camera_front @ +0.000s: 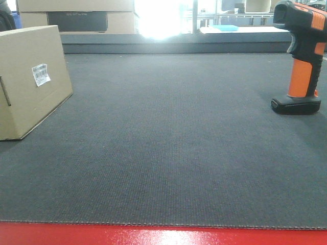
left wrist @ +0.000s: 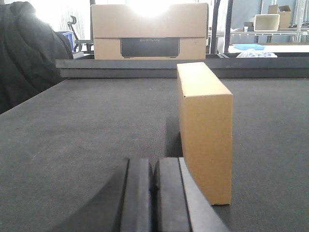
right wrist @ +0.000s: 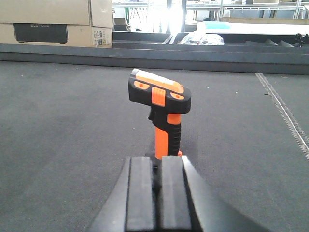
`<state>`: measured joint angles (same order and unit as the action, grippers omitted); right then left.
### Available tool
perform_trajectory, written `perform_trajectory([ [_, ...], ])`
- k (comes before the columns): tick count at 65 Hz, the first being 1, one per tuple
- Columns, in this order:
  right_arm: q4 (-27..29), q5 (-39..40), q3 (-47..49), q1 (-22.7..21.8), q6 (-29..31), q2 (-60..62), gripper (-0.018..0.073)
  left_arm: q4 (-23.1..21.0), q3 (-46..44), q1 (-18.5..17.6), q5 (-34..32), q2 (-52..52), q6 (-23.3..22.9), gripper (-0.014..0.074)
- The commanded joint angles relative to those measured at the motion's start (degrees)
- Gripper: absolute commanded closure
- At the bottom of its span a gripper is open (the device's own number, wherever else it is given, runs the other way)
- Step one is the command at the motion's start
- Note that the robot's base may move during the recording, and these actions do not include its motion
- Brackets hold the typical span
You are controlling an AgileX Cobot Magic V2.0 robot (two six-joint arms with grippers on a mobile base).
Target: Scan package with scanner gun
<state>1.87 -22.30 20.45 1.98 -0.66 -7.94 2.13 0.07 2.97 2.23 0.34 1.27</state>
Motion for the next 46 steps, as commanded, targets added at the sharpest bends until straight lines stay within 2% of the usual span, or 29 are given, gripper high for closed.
perform_trajectory([
  [1,-0.4,1.2,-0.1,-0.3,0.1,0.2,0.0718,-0.4,-0.1,0.3,-0.7,-0.3,-0.4,0.0707],
  [8,-0.4,2.2,-0.1,-0.3,0.1,0.2,0.0718,-0.4,-0.1,0.3,-0.7,-0.3,-0.4,0.0707],
  [15,1.8,5.4,-1.3,-2.3,0.3,0.2,0.0718,-0.4,-0.1,0.3,-0.7,-0.3,-0.4,0.0707],
  [25,2.8,12.6,-6.9,-5.8,0.7,0.9,0.0718,-0.4,-0.1,0.3,-0.7,-0.3,-0.4,0.0707],
  [46,4.5,16.1,-20.3,-9.2,0.7,7.9,0.0718,-0.4,-0.1,0.3,-0.7,-0.3,-0.4,0.0707],
])
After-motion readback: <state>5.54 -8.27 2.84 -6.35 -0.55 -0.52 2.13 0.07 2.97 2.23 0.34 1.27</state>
